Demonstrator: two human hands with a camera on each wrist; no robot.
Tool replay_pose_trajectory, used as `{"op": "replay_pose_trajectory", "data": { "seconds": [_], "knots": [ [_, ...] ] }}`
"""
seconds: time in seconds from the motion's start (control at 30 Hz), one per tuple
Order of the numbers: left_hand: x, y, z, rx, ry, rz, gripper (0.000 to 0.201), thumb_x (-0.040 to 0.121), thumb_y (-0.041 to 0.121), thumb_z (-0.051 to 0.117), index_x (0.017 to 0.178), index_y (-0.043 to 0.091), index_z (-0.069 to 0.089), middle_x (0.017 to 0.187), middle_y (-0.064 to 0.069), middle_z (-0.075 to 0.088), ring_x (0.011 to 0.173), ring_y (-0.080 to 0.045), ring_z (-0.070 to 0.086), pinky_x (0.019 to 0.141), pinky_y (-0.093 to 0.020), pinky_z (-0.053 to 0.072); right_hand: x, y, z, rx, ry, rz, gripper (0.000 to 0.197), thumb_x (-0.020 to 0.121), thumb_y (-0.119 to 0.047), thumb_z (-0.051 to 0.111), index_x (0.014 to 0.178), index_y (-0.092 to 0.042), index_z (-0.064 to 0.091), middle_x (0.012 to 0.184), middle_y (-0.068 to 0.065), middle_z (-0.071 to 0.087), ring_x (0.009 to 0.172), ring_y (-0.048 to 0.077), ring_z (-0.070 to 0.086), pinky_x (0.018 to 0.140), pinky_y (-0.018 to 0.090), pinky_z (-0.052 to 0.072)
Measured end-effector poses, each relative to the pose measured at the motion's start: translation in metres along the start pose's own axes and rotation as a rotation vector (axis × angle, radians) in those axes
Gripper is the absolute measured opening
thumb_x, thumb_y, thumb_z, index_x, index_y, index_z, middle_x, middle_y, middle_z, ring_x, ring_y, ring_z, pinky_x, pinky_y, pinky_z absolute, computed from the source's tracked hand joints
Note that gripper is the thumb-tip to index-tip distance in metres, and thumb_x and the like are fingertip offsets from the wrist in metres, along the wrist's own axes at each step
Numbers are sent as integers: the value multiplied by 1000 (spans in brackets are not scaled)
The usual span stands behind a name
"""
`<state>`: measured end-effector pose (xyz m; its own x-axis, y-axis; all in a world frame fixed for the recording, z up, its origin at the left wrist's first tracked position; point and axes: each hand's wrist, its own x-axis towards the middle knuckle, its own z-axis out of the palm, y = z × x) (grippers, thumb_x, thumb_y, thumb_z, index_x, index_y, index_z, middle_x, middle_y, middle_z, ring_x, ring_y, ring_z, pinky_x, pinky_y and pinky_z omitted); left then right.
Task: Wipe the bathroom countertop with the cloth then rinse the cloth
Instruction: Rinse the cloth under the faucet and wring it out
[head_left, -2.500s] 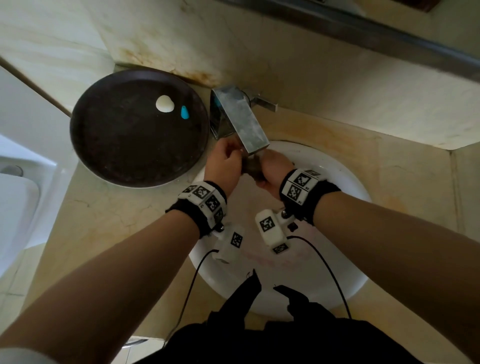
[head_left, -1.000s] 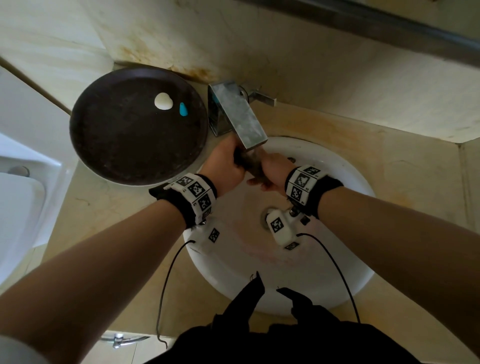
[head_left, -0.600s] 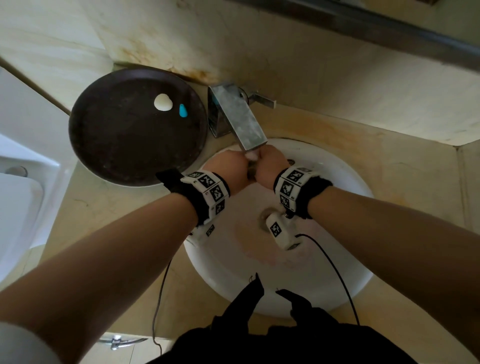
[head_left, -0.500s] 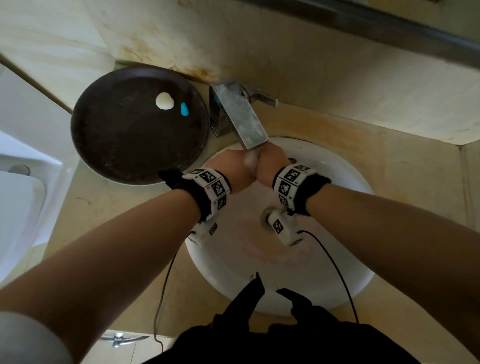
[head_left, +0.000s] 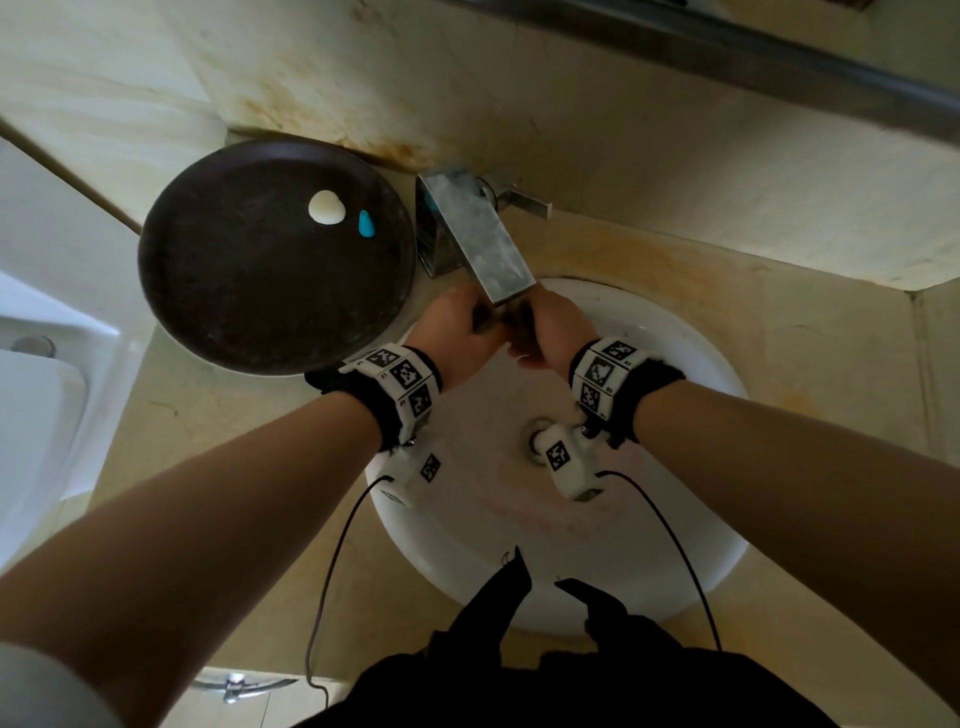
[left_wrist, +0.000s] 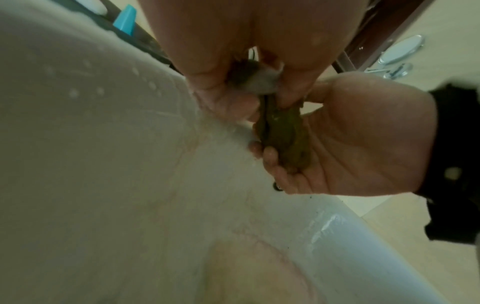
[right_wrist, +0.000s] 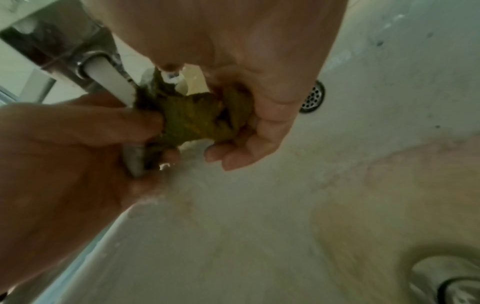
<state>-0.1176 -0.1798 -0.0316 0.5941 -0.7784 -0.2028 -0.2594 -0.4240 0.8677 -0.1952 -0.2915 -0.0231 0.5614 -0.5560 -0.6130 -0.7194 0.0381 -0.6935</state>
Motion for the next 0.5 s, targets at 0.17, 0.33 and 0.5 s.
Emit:
{"op": "replay_pose_trajectory", "data": {
  "seconds": [0.17, 0.33, 0.5],
  "knots": [
    [1, -3, 3, -106, 74, -61, 38, 78, 3, 54, 113, 16, 60, 105, 3, 65, 95, -13, 62, 86, -35, 55, -7, -7, 3, 92, -63, -34, 31, 99, -29, 43, 122, -13, 54, 114, 13, 61, 98, 28, 63, 85, 43, 56],
    [2, 0, 5, -206, 66, -127, 54, 71, 2, 52, 124, 15, 51, 114, -2, 62, 105, -14, 59, 88, -34, 52, -8, -7, 12, 19, -9, -51, 39, 92, -45, 42, 109, -15, 59, 88, 8, 66, 67, 19, 60, 56, 31, 50],
    [4, 3, 10, -253, 83, -57, 32, 83, 13, 53, 115, 10, 55, 98, 1, 65, 89, -10, 63, 77, -30, 55, -3, -7, 19, -441, 53, -132, 25, 92, -18, 41, 76, -3, 52, 78, 13, 57, 69, 25, 50, 70, 39, 46]
  ]
}}
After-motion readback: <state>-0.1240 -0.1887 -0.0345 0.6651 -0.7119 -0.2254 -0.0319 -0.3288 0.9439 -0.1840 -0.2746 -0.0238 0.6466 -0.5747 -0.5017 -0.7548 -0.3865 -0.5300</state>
